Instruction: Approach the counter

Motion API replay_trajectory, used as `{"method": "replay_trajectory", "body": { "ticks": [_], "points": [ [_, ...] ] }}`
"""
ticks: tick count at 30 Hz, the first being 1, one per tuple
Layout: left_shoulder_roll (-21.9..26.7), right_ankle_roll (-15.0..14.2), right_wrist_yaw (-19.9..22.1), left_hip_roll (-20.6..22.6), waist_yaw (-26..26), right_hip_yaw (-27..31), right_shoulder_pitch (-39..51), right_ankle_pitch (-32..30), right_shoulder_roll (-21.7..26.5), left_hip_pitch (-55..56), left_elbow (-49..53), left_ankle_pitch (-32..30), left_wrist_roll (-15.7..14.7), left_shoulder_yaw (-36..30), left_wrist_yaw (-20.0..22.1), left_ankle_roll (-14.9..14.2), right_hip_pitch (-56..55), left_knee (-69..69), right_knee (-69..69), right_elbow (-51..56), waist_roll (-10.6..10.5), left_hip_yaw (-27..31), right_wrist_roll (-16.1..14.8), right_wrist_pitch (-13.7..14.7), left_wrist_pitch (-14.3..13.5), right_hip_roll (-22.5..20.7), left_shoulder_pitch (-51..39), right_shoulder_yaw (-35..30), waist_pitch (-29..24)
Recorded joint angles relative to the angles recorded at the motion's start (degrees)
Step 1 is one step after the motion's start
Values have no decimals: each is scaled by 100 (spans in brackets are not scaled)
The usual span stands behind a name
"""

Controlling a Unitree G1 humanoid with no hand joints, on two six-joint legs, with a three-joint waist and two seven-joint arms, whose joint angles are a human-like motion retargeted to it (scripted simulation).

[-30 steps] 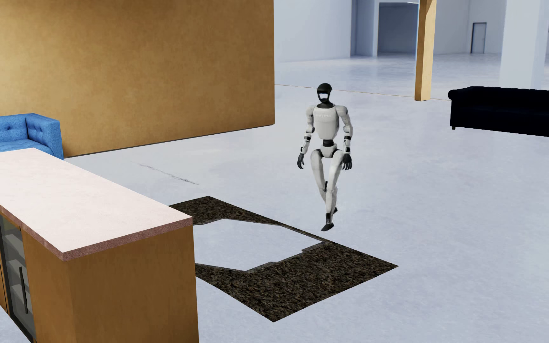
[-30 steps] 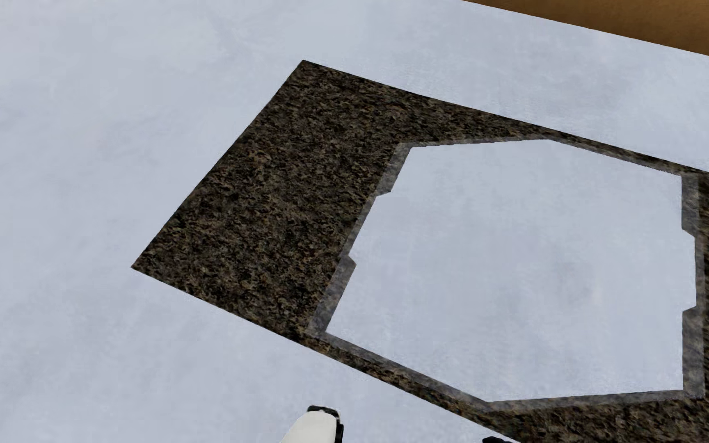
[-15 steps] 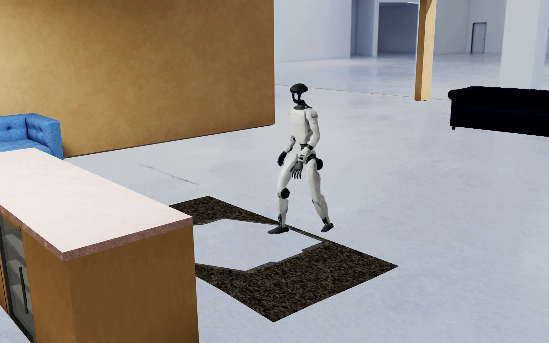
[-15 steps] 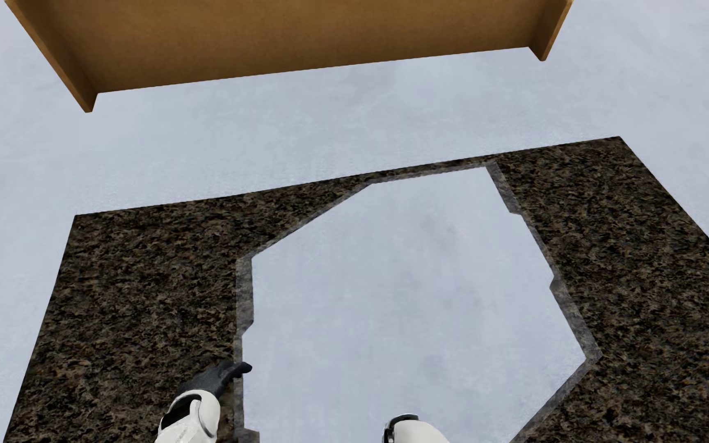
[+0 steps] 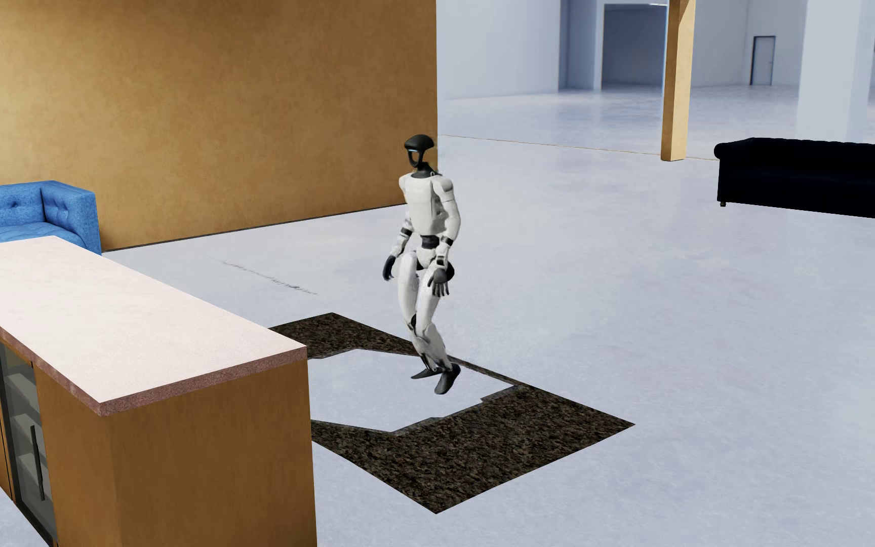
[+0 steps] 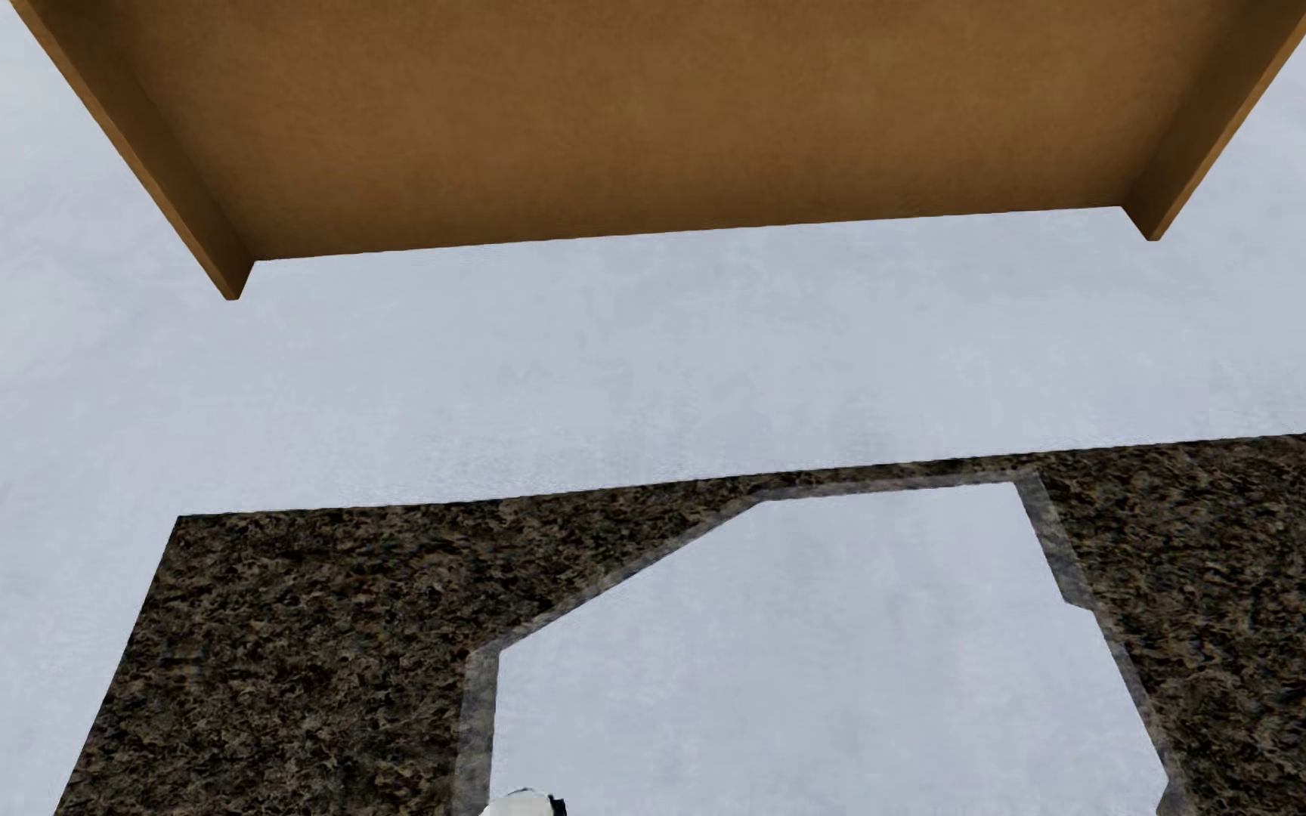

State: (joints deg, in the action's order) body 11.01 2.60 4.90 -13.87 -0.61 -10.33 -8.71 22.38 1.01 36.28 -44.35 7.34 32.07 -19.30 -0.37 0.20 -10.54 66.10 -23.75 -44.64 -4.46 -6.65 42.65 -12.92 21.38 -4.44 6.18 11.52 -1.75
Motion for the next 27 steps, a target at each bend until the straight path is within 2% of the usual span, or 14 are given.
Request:
{"method": "replay_trajectory", "body": {
  "ticks": [2, 4, 5, 6, 7, 10, 12, 13, 15, 18, 21, 23, 25, 27],
  "points": [
    [-58, -73, -153, 421, 128, 236, 428, 360, 257, 243, -438, -136, -248, 312, 45, -51, 253, -1889, -4, 154, 1, -150, -52, 319, 237, -49, 442, -130, 65],
    [-16, -206, -178, 821, 208, 469, 785, 605, 507, -18, -759, -736, -173, 243, -184, -575, 615, -4506, 204, 374, 23, -85, 6, 504, 330, -51, 849, -379, 179],
    [-30, -290, -138, 915, 242, 589, 896, 656, 614, -211, -831, -1071, -163, 268, -304, -421, 808, -5213, 281, 496, 42, -63, 5, 572, 374, -8, 1058, -490, 235],
    [-93, -375, -85, 974, 268, 726, 955, 701, 699, -273, -869, -1352, -198, 347, -336, 435, 926, -5010, 145, 636, 75, -182, -62, 624, 398, 98, 1247, -543, 266],
    [-190, -479, -12, 1046, 291, 818, 922, 545, 745, -353, -936, -1091, -233, 420, -289, 627, 909, -4719, -311, 806, 138, -319, -196, 646, 397, 263, 1327, -476, 265],
    [-267, -1312, 461, 1127, 339, 1186, 459, -1403, 377, -664, -1122, -59, 45, 204, -482, 534, -3, -3761, -2953, 924, 328, -539, -732, 544, 463, 554, 1065, -70, 183],
    [-237, -1409, -221, 1131, 322, 1428, 356, -1975, 583, -1117, -756, 478, 206, 119, -576, 551, -847, -3509, -4672, 707, 431, -829, -346, 437, 224, 768, 867, -729, 137],
    [-252, -1158, -665, 1171, 283, 1367, 278, -1898, 720, -1367, -586, 711, 142, 255, -240, 522, -1238, -3419, -5220, 620, 506, -921, -14, 473, 125, 1016, 703, -1046, 105],
    [-236, -656, -696, 1303, 138, 984, -134, -1675, 522, -1838, -615, 1057, 105, 343, 474, 445, -1887, -3396, -5431, 555, 647, -932, 1, 366, 65, 1487, 90, -801, 76],
    [-105, -474, -284, 1536, -117, 153, -753, -896, 213, -2578, -692, 1382, 440, -141, 288, 331, -2375, -3734, -3851, 249, 781, -757, -445, 88, 54, 1637, -1078, -156, 116],
    [97, -358, -590, 1598, -282, -815, -1214, -1585, 267, -3208, -162, 1744, 506, -442, 351, 187, -2196, -4136, -555, -125, 812, -475, -246, -138, -428, 1414, -1913, -194, 228],
    [212, 594, -632, 1509, -323, -1770, -1481, -1832, 111, -3564, 191, 1927, 485, -553, 527, 57, -1717, -4208, 271, -386, 798, -296, -235, -298, -628, 1475, -2196, -73, 295],
    [121, 702, -769, 1288, -378, -1779, -1451, -1309, 37, -3635, 526, 1658, 223, -163, 845, -81, -1531, -3469, -297, -811, 716, -249, -148, -524, -591, 1474, -2027, -16, 258],
    [-225, 564, -893, 1076, -396, -1853, -1267, -950, -56, -3239, 663, 455, -94, 282, 1169, -168, -1247, -2302, -536, -853, 636, -149, 43, -557, -491, 1472, -1566, -69, 205]
  ]
}}
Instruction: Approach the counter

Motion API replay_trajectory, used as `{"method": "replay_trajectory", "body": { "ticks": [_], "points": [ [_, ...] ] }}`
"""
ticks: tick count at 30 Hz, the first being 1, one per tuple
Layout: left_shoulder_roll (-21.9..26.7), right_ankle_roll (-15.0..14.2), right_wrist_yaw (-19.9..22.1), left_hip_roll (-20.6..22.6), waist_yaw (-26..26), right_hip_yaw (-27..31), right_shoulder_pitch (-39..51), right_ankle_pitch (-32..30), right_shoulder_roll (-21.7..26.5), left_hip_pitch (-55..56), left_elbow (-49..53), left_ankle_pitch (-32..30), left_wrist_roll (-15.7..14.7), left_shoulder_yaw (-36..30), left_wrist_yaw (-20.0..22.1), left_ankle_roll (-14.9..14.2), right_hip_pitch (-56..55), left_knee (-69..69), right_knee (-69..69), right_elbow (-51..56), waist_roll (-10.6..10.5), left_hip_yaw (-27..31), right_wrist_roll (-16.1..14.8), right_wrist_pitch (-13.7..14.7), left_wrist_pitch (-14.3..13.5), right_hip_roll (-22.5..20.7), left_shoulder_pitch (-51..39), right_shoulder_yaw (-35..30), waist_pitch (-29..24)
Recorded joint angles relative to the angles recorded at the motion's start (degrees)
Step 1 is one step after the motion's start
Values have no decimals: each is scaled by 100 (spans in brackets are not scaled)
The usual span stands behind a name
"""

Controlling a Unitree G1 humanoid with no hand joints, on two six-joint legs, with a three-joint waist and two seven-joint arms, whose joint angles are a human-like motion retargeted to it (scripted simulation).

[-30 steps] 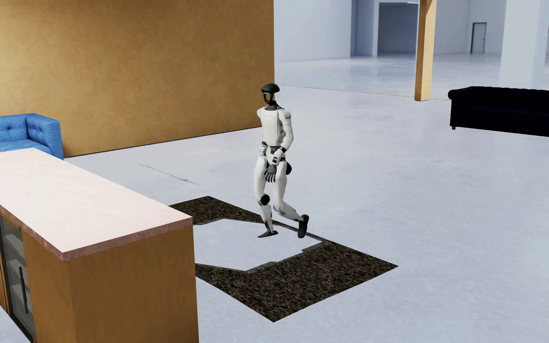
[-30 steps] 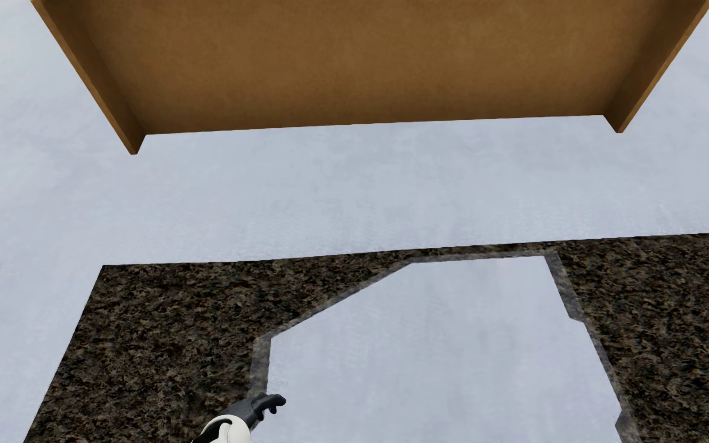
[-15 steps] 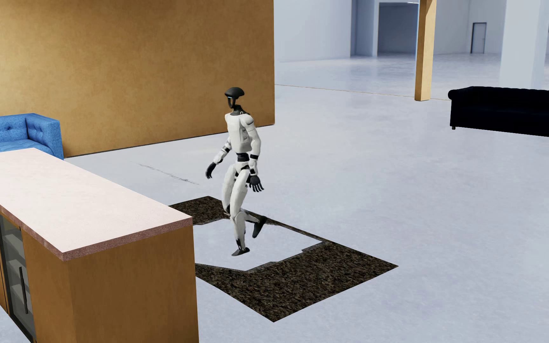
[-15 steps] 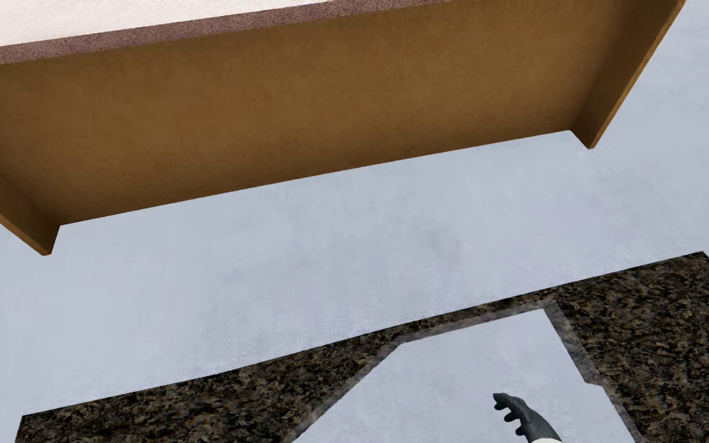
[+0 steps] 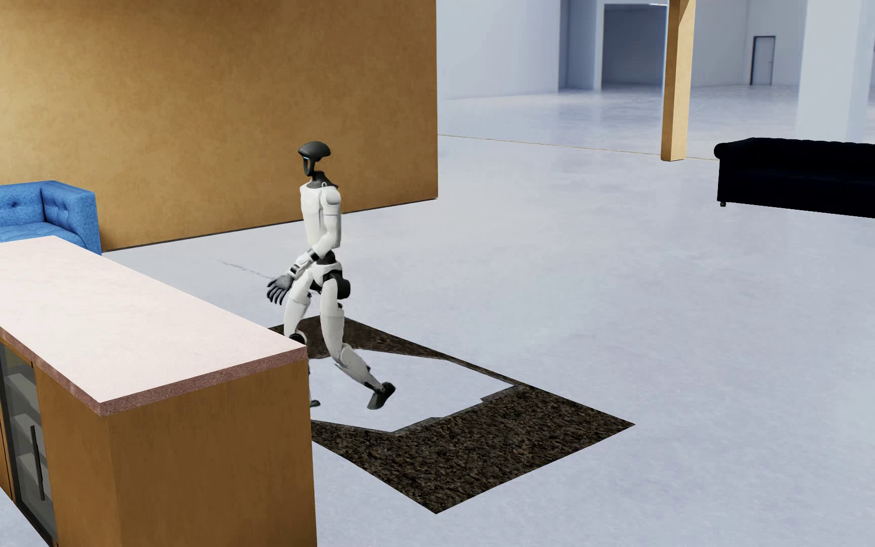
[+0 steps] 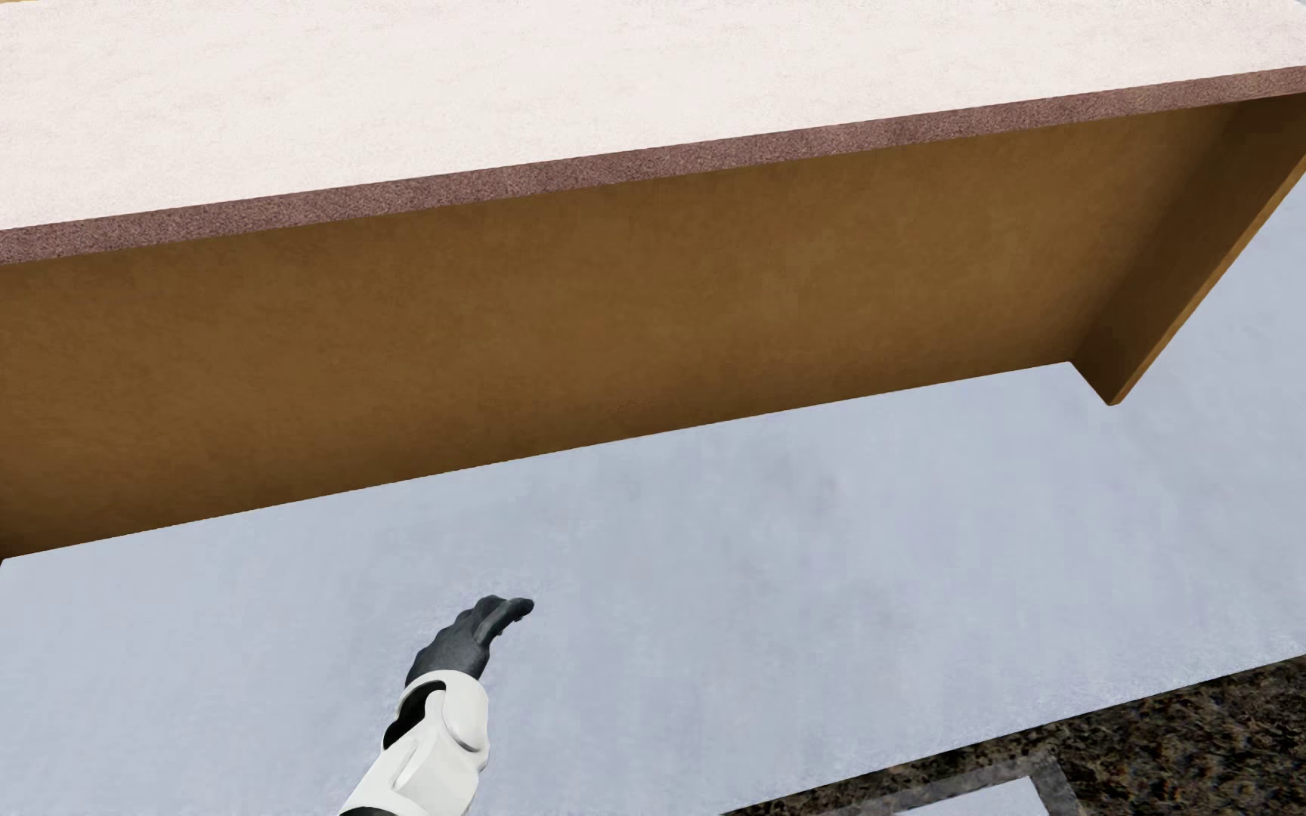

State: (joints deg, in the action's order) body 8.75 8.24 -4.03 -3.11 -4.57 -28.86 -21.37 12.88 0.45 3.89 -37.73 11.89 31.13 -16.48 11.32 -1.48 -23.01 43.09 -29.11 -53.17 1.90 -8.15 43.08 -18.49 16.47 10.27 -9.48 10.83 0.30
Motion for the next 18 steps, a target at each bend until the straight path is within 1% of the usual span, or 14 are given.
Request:
{"method": "replay_trajectory", "body": {
  "ticks": [1, 2, 3, 4, 5, 6, 8, 10, 11, 13, 14, 15, 16, 18],
  "points": [
    [-9, -32, -7, -143, 5, -113, 72, 95, -95, 381, -16, -608, 13, -87, -152, -268, 231, 779, 164, 167, -39, 148, -15, 149, -19, -98, 146, 43, -25],
    [85, -45, 88, -362, 14, -190, 156, 174, -185, 802, -61, -985, 192, -308, -455, -526, 483, 1655, 352, 393, -96, 208, -126, 376, -53, -231, 288, 145, -63],
    [209, -59, 249, -751, 31, -236, 301, 257, -242, 1225, -138, -1079, 469, -534, -816, -540, 692, 2461, 457, 610, -175, 129, -281, 561, -90, -370, 430, 250, -118],
    [231, -95, 472, -1161, 68, -234, 513, 366, -233, 1644, -252, -920, 567, -538, -982, -272, 846, 3081, 468, 776, -269, 15, -359, 661, -44, -483, 613, 306, -172],
    [155, -151, 739, -1470, 126, -171, 769, 469, -167, 2031, -458, -824, 471, -373, -905, 43, 971, 3443, 454, 871, -359, -101, -334, 674, 125, -567, 827, 313, -213],
    [65, -217, 914, -1635, 199, -49, 1106, 570, -100, 2358, -735, -762, 270, -149, -763, 136, 1054, 3523, 400, 954, -431, -217, -274, 559, 344, -621, 1052, 259, -241],
    [39, -354, 1008, -1586, 356, 240, 1630, 760, 39, 2836, -1407, -514, 41, -58, -889, 289, 1218, 2950, 332, 949, -522, -422, -178, 691, 818, -701, 1408, 105, -263],
    [296, -491, 905, -1391, 477, 498, 2065, 970, 130, 3088, -1776, -406, 196, -451, -1601, 220, 1354, 1564, 306, 1082, -583, -599, -151, 986, 875, -775, 1754, -116, -241],
    [400, -547, 840, -1311, 515, 633, 2242, 1048, 172, 3086, -1753, -466, 211, -481, -1736, 215, 1423, 610, 332, 1182, -615, -708, -155, 1128, 833, -827, 1999, -284, -211],
    [387, -722, 807, -1155, 543, 890, 2407, 1229, 228, 2850, -1520, -740, -37, -123, -1525, 67, 1610, -1417, 418, 1451, -680, -860, -184, 1373, 811, -935, 2614, -581, -129],
    [255, -813, 865, -1082, 555, 1027, 2402, 1302, 248, 2692, -1405, -1352, -220, 102, -1299, 479, 1710, -1957, 464, 1601, -695, -894, -236, 1460, 770, -930, 2884, -656, -90],
    [102, -926, 913, -1094, 551, 1180, 2361, 1393, 264, 2539, -1374, -1210, -302, 175, -1205, 698, 1742, -1957, 326, 1695, -692, -1059, -309, 1496, 765, -849, 3085, -693, -61],
    [-60, -1066, 987, -1045, 551, 1297, 2288, 1429, 281, 2403, -1444, -1057, -316, 128, -1209, 763, 1669, -1880, -30, 1739, -653, -1246, -404, 1466, 768, -649, 3107, -647, -55],
    [-130, -1306, 1170, -836, 546, 1534, 1892, 957, 196, 2103, -1724, -691, 85, -451, -1725, 722, 1396, -1639, -1184, 1630, -492, -1408, -572, 1232, 850, -176, 2770, -426, -86]
  ]
}}
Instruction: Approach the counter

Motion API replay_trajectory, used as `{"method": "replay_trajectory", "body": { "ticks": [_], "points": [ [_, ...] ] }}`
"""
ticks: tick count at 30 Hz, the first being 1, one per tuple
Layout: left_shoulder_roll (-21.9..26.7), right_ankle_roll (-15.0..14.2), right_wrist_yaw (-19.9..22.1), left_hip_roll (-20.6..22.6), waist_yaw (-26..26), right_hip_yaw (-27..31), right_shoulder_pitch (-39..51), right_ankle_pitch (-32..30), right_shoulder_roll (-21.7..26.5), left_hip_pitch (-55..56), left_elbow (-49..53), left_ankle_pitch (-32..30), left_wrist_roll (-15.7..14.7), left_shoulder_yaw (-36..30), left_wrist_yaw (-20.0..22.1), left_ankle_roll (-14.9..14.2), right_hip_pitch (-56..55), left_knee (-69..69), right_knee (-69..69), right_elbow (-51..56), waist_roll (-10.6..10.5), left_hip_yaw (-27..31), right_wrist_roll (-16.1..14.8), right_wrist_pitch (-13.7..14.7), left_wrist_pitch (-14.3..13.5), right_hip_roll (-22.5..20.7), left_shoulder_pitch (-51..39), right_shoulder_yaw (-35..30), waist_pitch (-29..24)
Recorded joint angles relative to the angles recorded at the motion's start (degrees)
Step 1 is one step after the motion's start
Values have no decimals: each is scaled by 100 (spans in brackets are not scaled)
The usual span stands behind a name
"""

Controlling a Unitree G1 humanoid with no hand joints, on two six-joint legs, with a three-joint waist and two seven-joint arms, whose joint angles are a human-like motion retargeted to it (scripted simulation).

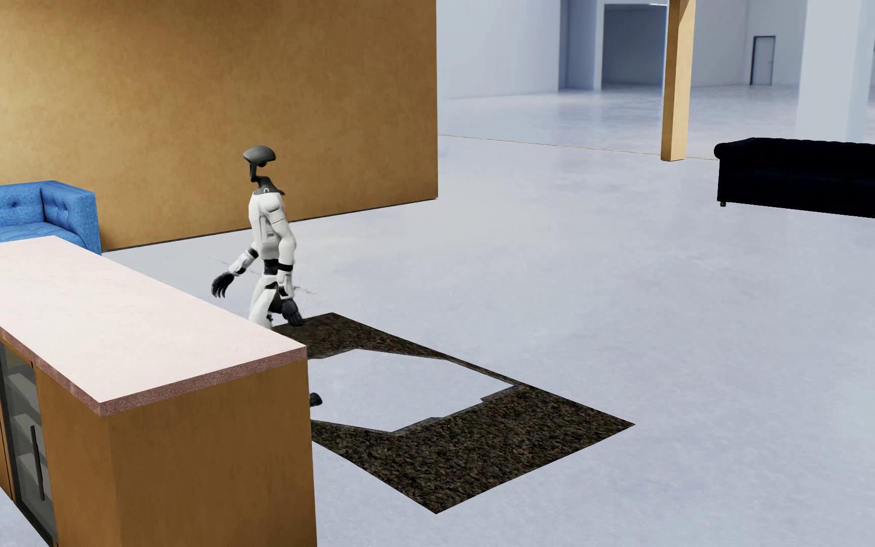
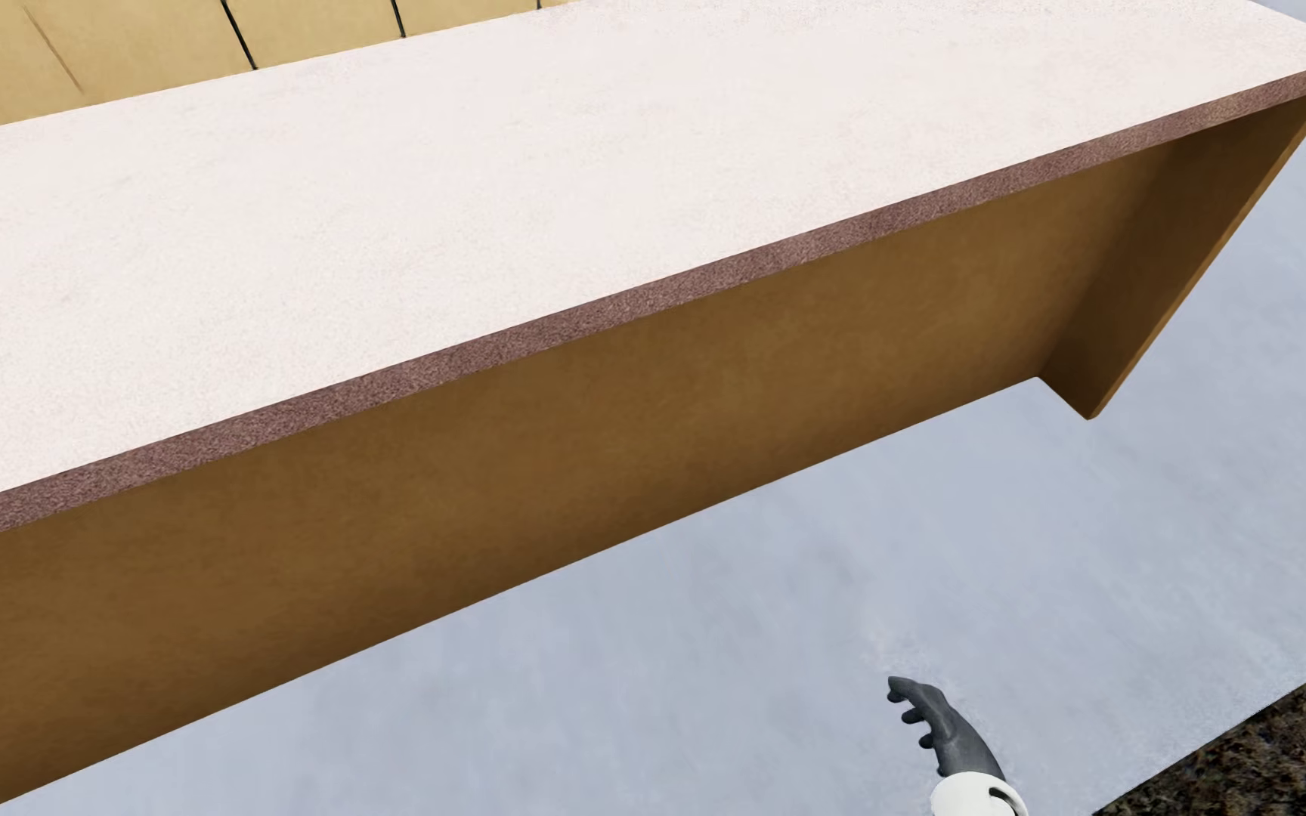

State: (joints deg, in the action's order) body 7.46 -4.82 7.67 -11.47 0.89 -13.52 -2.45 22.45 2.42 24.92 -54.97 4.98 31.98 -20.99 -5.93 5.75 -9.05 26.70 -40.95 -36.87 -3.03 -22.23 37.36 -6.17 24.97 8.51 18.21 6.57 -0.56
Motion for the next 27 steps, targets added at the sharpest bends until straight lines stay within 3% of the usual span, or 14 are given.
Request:
{"method": "replay_trajectory", "body": {
  "ticks": [2, 3, 4, 6, 8, 10, 11, 12, 13, 17, 19, 21, 25, 27],
  "points": [
    [37, -291, -349, 289, -65, 653, -278, -1167, 128, -281, 103, 310, 358, -394, -314, 36, -724, 100, -1575, -406, 141, -131, 156, -307, -126, 364, -526, -22, -31],
    [40, -153, -561, 440, -94, 957, -392, -1492, 253, -435, 266, 433, 403, -342, -112, 53, -1077, 114, -2305, -658, 227, -161, 343, -444, -160, 491, -781, -72, -46],
    [62, -74, -561, 573, -116, 1135, -517, -1459, 305, -545, 484, 550, 356, -132, 334, 54, -1360, 177, -2850, -911, 325, -153, 435, -623, -270, 619, -977, -3, -68],
    [42, -146, -241, 764, -155, 1232, -863, -1031, 172, -675, 619, 724, 186, 226, 1176, 20, -1692, 283, -3120, -1303, 504, 9, 172, -1007, -429, 746, -1641, 508, -92],
    [131, -203, -406, 894, -201, 1131, -1195, -483, 87, -738, 681, 837, 184, 197, 1254, -54, -1774, 302, -2355, -1598, 624, 274, 50, -1158, -494, 720, -2382, 730, -73],
    [258, -453, -1070, 1025, -259, 1149, -1516, -548, 140, -803, 918, 905, 306, 12, 1138, -119, -1597, 211, -563, -1576, 720, 531, 224, -985, -694, 534, -2980, 563, -18],
    [313, -184, -1225, 1068, -273, 920, -1634, -587, 137, -845, 1071, 889, 348, -54, 1154, -128, -1368, 73, 276, -1477, 762, 640, 284, -929, -812, 527, -3176, 532, 23],
    [339, 113, -1239, 1124, -283, 649, -1719, -389, 149, -846, 1235, 910, 349, -75, 1241, -147, -1213, 52, 495, -1358, 807, 714, 341, -893, -936, 615, -3301, 526, 56],
    [377, 213, -1190, 1152, -291, 422, -1730, -262, 136, -848, 1378, 932, 366, -79, 1321, -170, -1066, 35, 693, -1278, 849, 771, 384, -885, -1000, 664, -3347, 544, 89],
    [244, -44, -1094, 956, -280, 272, -1229, -469, 209, -922, 1652, 972, 59, 427, 1591, -268, -764, -110, 1369, -949, 833, 758, 575, -860, -998, 448, -2807, 407, 195],
    [125, -167, -888, 801, -228, 328, -955, -542, 232, -1056, 1347, 991, -93, 511, 1518, -317, -654, -233, 1612, -559, 768, 617, 547, -683, -872, 286, -2402, 364, 247],
    [46, -100, -499, 650, -194, 484, -673, -624, 103, -1202, 765, 1016, -139, 395, 1145, -368, -530, -329, 1866, -248, 700, 441, 369, -468, -546, 88, -1962, 348, 297],
    [-264, -46, -510, 462, -178, 696, -435, -686, 31, -1428, -436, 1077, -230, 148, 285, -447, -361, -415, 2103, 137, 567, 183, 236, -122, 165, -136, -1167, 58, 335],
    [-304, -37, -557, 406, -146, 759, -429, -660, 4, -1490, -373, 1117, -168, 33, 159, -478, -345, -411, 2094, 152, 505, 110, 202, -101, 55, -191, -710, -71, 328]
  ]
}}
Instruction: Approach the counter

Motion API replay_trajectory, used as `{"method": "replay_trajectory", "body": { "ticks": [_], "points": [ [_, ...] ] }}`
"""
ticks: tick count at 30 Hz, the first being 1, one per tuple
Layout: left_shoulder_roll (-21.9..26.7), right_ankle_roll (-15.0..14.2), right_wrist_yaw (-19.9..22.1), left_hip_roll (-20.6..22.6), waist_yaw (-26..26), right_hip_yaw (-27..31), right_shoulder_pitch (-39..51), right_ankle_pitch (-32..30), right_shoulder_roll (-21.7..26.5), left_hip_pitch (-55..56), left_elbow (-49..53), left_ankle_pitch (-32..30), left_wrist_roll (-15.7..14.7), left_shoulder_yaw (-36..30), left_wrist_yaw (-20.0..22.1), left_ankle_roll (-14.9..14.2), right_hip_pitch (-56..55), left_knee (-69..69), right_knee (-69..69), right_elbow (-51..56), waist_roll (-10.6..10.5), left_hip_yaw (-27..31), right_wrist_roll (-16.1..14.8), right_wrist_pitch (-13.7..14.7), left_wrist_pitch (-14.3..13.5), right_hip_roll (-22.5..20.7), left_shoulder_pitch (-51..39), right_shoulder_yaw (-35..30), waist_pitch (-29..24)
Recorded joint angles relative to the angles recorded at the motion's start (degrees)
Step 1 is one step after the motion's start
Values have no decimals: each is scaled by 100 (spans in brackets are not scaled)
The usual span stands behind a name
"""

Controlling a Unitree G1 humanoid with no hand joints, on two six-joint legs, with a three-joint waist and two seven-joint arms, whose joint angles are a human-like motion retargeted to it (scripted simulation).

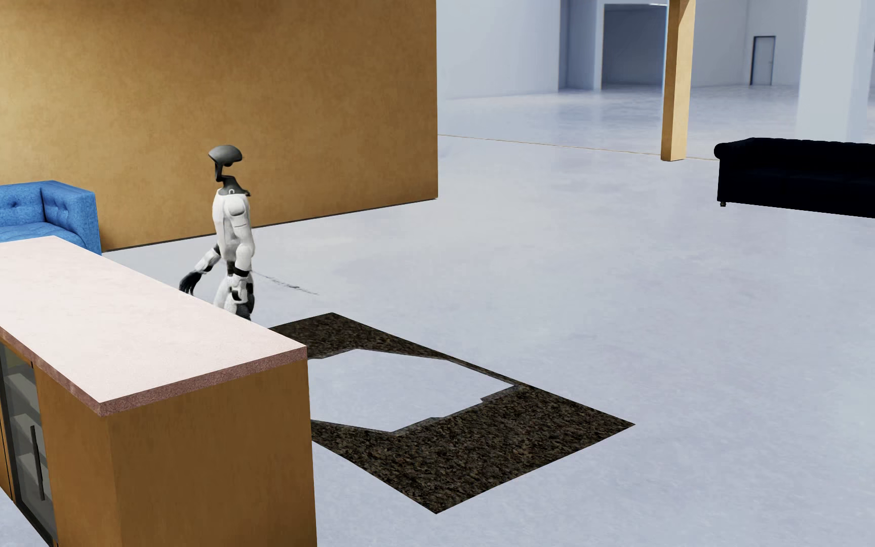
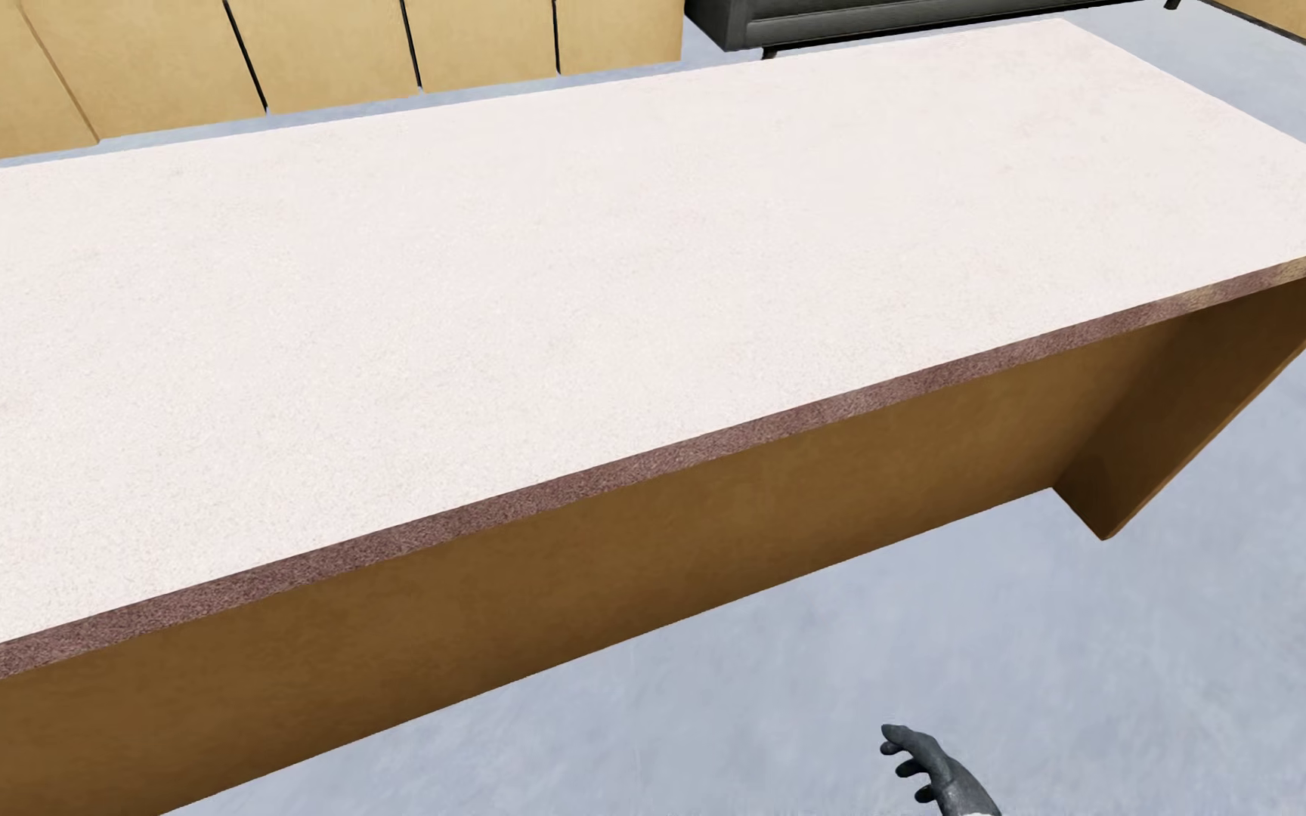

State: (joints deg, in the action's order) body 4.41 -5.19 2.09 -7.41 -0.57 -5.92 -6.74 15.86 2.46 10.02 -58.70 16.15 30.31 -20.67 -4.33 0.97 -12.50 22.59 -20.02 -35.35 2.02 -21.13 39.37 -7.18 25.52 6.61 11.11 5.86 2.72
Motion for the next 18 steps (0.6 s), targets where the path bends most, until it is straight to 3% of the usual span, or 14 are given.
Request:
{"method": "replay_trajectory", "body": {
  "ticks": [2, 4, 7, 9, 14, 18],
  "points": [
    [60, 5, -11, -26, 52, -18, -101, 47, -18, -26, 260, 34, 79, -43, 8, -21, 32, 27, -31, -151, -54, 13, -26, -122, -216, -16, 375, -44, -22],
    [79, 12, -44, -22, 99, -104, -210, 100, -60, -20, 473, 51, -29, 172, 167, -36, 75, 59, -67, -532, -97, 98, -26, -366, -248, 1, 515, 80, -46],
    [177, 34, -105, 57, 116, -346, -315, 198, -153, 37, 577, 45, 133, 145, 247, -48, 146, 92, -146, -1273, -131, 349, -89, -924, -138, 97, 156, 577, -81],
    [299, 38, -174, 141, 96, -525, -404, 268, -188, 89, 647, 34, 230, 135, 274, -50, 174, 105, -218, -1633, -137, 535, -69, -1149, -215, 190, -252, 781, -99],
    [436, 43, -242, 272, -14, -748, -598, 324, -232, 213, 1169, -4, 366, 115, 779, -49, 137, 119, -306, -1425, -128, 771, 31, -859, -574, 329, -1101, 975, -137],
    [483, 50, -162, 240, -73, -618, -451, 273, -167, 263, 1501, -22, 356, 1, 898, -37, -8, 110, -322, -972, -141, 650, 128, -617, -746, 296, -1373, 943, -163]
  ]
}}
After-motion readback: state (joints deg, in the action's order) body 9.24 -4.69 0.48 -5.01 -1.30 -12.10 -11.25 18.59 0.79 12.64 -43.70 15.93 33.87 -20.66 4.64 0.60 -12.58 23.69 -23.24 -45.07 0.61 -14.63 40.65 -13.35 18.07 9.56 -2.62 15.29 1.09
